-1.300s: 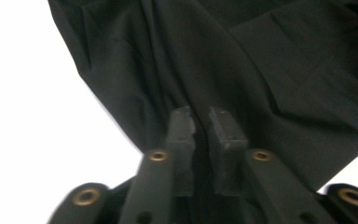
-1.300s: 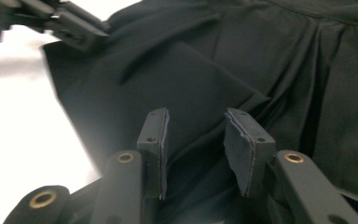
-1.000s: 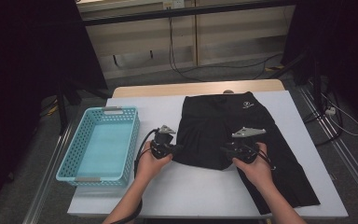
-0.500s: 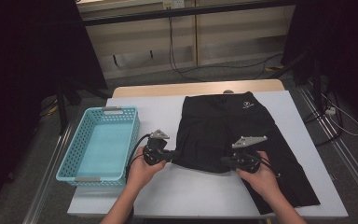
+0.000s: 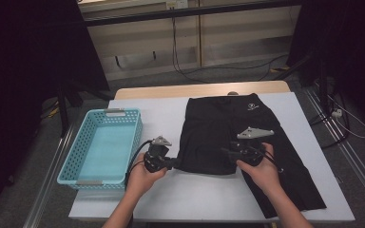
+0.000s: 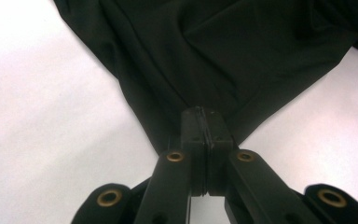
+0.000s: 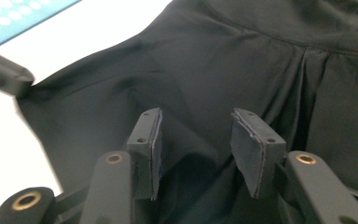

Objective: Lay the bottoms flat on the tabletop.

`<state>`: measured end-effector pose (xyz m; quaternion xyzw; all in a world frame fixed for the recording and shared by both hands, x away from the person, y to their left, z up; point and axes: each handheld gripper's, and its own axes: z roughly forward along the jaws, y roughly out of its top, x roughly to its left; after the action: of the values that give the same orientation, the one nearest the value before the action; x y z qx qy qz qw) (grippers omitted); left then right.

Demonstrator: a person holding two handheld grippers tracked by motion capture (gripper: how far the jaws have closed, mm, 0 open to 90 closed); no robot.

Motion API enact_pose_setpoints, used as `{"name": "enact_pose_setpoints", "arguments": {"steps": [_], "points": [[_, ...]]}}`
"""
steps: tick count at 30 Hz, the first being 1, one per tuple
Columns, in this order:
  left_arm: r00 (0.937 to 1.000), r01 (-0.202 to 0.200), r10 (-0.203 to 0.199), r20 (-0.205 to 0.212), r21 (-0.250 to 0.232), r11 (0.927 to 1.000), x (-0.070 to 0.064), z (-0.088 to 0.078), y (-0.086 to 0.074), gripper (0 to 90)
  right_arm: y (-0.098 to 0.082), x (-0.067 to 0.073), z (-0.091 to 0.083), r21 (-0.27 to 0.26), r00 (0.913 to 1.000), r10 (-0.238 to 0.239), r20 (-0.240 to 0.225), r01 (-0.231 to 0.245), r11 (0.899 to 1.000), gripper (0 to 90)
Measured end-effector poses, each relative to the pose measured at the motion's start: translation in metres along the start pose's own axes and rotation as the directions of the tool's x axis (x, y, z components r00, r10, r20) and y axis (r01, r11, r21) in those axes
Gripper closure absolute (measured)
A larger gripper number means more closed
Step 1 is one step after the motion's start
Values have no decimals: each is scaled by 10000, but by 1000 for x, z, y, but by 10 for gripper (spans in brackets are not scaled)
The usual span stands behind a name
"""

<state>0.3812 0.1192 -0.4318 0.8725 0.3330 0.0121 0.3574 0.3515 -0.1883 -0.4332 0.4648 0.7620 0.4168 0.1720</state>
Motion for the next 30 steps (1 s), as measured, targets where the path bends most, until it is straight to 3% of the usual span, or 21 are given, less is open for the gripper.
{"name": "enact_pose_setpoints", "arguments": {"steps": [6,7,9,11,13,16,19,22,26,30], "points": [[10000,68,-68,-60,109,9999,2,2,-2,840,-3,-3,17,493,10000,3,17,-4,9988,584],[9997,166,-167,-187,-59,9998,2,2,-1,767,-4,-3,17,509,9999,21,-139,-13,9987,613],[9954,238,-282,-912,-495,9985,4,4,3,465,-4,-2,18,502,9993,-61,-381,81,9987,752],[9924,470,-575,-1084,-970,9942,7,7,9,382,-5,0,18,509,9982,-227,-554,256,9984,848],[9898,576,-706,-1235,-1061,9927,11,13,15,342,-6,2,19,671,9966,-280,-777,333,9972,859],[9898,627,-770,-1202,-1188,9909,13,24,21,414,-8,7,17,680,9937,-289,-1079,364,9970,862],[9884,633,-774,-1303,-1090,9920,13,32,23,544,-10,13,12,637,9889,-329,-1451,425,9971,861],[9918,573,-671,-1091,-900,9943,12,35,22,713,-15,19,9,687,9862,-548,-1561,662,9954,861],[9927,564,-630,-1030,-654,9963,10,38,22,797,-19,24,6,775,9825,-729,-1716,873,9932,860],[9941,634,-684,-846,-604,9962,9,40,22,860,-23,26,4,790,9799,-631,-1894,792,9937,861]]}}
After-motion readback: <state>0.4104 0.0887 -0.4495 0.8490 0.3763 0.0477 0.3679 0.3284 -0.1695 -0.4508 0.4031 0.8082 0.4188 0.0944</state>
